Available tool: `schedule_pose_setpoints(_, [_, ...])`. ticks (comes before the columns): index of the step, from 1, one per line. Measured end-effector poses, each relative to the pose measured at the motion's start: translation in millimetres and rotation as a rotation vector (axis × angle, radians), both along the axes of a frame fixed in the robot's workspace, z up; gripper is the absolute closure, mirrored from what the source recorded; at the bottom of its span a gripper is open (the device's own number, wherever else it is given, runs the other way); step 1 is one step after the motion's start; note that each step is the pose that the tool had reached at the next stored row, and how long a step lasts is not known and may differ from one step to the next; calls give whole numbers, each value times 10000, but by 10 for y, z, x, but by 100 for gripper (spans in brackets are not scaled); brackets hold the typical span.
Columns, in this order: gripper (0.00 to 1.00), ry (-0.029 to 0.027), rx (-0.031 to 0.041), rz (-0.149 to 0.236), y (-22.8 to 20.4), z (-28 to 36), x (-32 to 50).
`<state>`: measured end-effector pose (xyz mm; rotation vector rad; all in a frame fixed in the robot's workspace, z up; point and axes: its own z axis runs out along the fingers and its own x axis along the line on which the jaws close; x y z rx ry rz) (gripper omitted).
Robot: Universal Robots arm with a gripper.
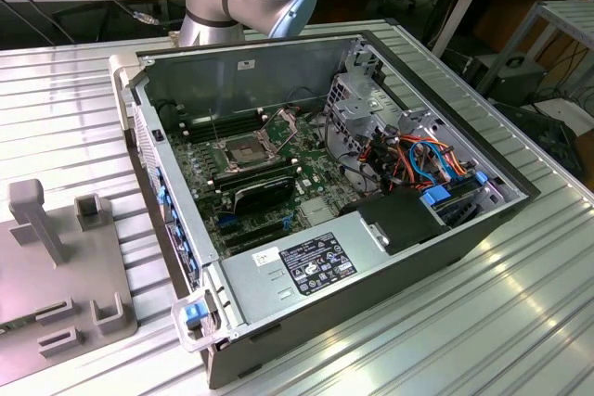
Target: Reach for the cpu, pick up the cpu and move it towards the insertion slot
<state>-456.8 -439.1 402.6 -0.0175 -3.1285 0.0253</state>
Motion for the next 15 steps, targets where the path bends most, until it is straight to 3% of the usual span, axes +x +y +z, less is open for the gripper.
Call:
schedule_pose_setpoints(5, [45,0,0,-2,1,0,77])
schedule_pose_setpoints(15, [45,1,0,-2,1,0,157])
